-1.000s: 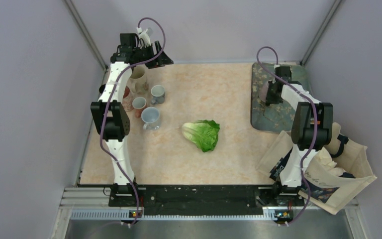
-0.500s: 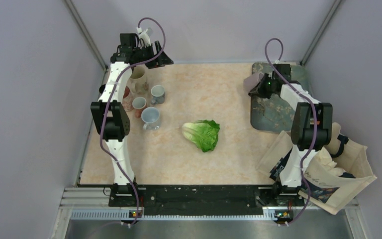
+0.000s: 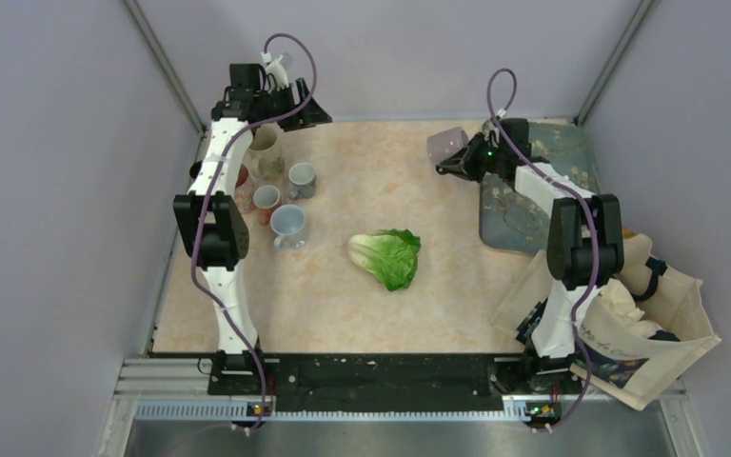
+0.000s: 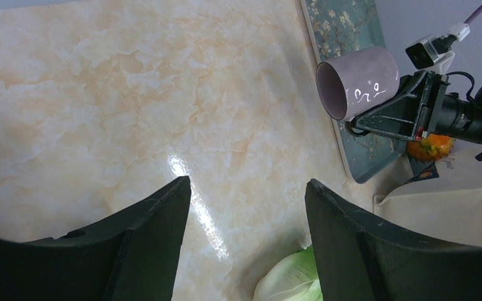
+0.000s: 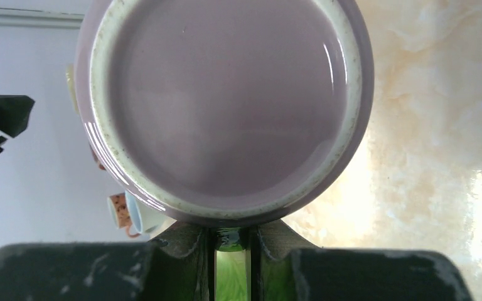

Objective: Turn the mug right side up

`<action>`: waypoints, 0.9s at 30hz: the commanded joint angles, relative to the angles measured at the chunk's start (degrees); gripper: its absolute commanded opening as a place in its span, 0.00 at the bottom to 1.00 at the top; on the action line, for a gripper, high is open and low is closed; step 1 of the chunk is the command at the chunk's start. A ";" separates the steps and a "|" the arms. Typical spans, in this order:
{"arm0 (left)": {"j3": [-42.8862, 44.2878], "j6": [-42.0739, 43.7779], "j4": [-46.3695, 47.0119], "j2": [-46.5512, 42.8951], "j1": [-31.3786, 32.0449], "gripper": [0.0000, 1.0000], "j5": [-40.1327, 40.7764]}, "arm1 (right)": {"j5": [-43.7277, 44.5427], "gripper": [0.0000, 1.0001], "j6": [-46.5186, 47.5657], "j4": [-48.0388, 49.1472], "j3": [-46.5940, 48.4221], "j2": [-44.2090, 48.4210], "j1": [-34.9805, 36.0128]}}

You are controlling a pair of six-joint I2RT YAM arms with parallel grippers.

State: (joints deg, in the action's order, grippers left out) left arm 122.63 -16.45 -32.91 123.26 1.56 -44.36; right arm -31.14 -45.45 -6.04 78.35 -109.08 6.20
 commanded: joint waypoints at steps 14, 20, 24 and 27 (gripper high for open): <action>1.40 -0.23 2.88 -4.10 0.00 0.72 -1.20 | -11.72 0.00 -14.83 13.98 -3.01 -5.78 3.97; 1.40 -0.23 2.88 -4.10 0.00 0.72 -1.20 | -13.87 0.00 -14.71 12.50 -2.74 -8.34 3.93; 1.40 -0.23 2.88 -4.10 0.00 0.72 -1.20 | -13.99 0.00 -13.73 10.67 -2.55 -9.55 3.97; 1.40 -0.23 2.88 -4.10 0.00 0.72 -1.20 | -13.60 0.00 -13.69 10.06 -2.97 -10.27 3.92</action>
State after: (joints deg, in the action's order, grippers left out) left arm 122.63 -16.45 -32.91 123.26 1.56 -44.38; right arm -43.18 -60.07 2.33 74.24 -118.52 10.22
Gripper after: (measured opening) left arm 0.720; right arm 0.137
